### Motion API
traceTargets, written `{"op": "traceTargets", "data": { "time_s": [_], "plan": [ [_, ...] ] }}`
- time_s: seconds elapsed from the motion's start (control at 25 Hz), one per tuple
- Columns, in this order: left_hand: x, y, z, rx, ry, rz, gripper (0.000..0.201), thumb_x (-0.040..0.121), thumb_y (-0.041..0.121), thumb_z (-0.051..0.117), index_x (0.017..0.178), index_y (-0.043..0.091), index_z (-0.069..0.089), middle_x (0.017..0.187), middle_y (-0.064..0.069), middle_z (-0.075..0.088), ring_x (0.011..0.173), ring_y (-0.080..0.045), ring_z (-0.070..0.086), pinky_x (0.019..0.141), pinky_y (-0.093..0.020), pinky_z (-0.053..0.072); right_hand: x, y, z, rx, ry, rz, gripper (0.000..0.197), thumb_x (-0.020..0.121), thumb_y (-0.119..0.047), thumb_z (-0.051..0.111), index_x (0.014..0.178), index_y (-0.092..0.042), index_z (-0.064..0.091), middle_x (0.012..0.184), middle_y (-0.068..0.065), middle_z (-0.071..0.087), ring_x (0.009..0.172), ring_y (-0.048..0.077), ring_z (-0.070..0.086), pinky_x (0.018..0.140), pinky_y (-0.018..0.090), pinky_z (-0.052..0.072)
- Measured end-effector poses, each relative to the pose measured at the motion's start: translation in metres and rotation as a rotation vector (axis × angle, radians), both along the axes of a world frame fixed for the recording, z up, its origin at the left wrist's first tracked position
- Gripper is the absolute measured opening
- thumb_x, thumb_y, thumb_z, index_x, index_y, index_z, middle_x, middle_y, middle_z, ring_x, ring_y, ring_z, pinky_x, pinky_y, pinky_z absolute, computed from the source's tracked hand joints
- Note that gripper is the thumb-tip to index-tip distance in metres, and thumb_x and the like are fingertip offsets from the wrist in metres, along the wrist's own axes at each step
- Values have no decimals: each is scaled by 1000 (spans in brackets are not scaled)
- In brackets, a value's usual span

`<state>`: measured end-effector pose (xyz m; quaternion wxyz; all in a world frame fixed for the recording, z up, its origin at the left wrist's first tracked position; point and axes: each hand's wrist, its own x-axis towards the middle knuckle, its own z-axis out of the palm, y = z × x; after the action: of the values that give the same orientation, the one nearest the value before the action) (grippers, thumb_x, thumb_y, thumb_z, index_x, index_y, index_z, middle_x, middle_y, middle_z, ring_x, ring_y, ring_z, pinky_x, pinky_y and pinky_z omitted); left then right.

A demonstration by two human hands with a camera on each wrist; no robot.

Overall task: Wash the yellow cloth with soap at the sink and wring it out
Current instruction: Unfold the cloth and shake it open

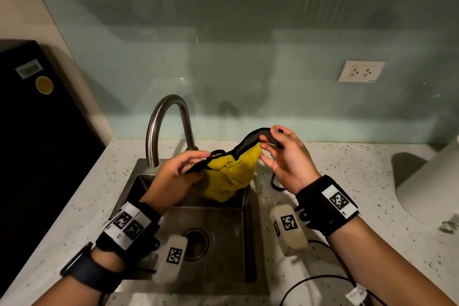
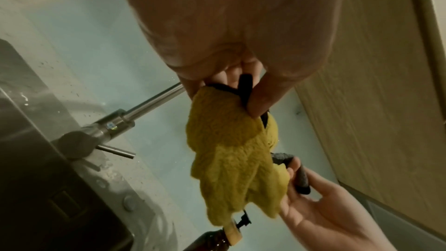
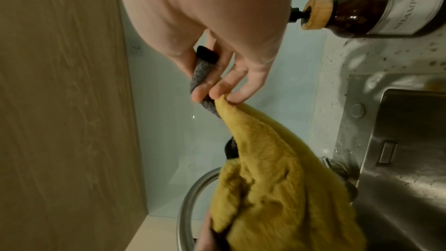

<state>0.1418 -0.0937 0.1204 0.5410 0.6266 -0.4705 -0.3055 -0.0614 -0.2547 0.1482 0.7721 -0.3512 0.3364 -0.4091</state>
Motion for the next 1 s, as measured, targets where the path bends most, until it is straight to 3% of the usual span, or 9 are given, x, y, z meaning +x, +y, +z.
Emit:
{"op": "traceTargets", "data": {
  "time_s": [0.08, 0.2, 0.32, 0.44, 0.64, 0.76, 0.88, 0.96, 1.0],
  "plan": [
    [-1, 3, 4, -24, -26, -45, 54, 88, -17, 58, 112, 30, 70, 120, 7, 72, 115, -10, 66, 96, -28, 56, 3, 1, -4, -48, 21, 6, 18, 93, -13, 62, 110, -21, 63, 89, 9, 72, 75, 17, 66, 78, 37, 52],
    [-1, 4, 5, -99, -43, -72, 53, 92, -13, 57, 114, 32, 72, 120, 9, 73, 116, -14, 67, 94, -28, 57, 4, 0, -9, -249, 296, 83, 16, 94, -14, 58, 103, -25, 65, 79, 5, 65, 69, 16, 60, 68, 32, 49],
    [-2, 2, 4, -154, -170, -64, 57, 91, -13, 60, 109, 40, 76, 113, 9, 75, 108, -13, 70, 92, -21, 55, 6, 11, -18, -431, 614, 395, 17, 96, -43, 56, 97, -34, 70, 99, 1, 68, 87, 16, 62, 78, 32, 49],
    [-4, 1, 4, -186, -206, -81, 55, 89, -17, 60, 106, 32, 77, 106, 2, 76, 98, -17, 73, 88, -21, 56, 17, 30, -30, -357, 623, 795, 56, 90, -73, 39, 109, -30, 69, 122, 6, 66, 112, 27, 62, 90, 37, 51],
    [-5, 3, 16, -135, -116, -22, 49, 90, -13, 60, 105, 31, 76, 109, 11, 77, 109, -10, 70, 98, -25, 54, 27, 46, -30, -558, 510, 780, 19, 95, -30, 62, 112, -22, 65, 106, -4, 69, 104, 18, 66, 89, 39, 56],
    [-8, 4, 36, -141, -34, 26, 39, 91, -9, 60, 107, 24, 71, 106, 9, 78, 106, -9, 71, 91, -22, 57, 29, 45, -34, -639, 410, 829, 50, 87, -18, 73, 131, -32, 53, 123, -8, 63, 112, 15, 63, 87, 31, 55],
    [-7, 5, 55, -171, 3, 20, 39, 89, -10, 63, 107, 24, 69, 103, 4, 78, 102, -11, 73, 86, -22, 59, 43, 49, -42, -756, 449, 798, 98, 75, -14, 82, 144, -52, 25, 139, -4, 48, 124, 20, 55, 97, 42, 53],
    [-5, 5, 64, -180, 7, -7, 40, 88, -11, 65, 109, 22, 68, 99, 0, 79, 97, -12, 74, 82, -23, 60, 53, 47, -42, -811, 486, 760, 104, 72, -12, 80, 146, -52, 19, 145, -2, 41, 126, 22, 52, 98, 41, 51],
    [-4, 6, 65, -182, 4, -24, 40, 87, -11, 66, 110, 21, 68, 97, -1, 79, 94, -12, 74, 79, -22, 59, 57, 43, -43, -849, 507, 786, 95, 72, -13, 79, 146, -47, 29, 144, -3, 43, 127, 19, 51, 99, 38, 50]
  ]
}}
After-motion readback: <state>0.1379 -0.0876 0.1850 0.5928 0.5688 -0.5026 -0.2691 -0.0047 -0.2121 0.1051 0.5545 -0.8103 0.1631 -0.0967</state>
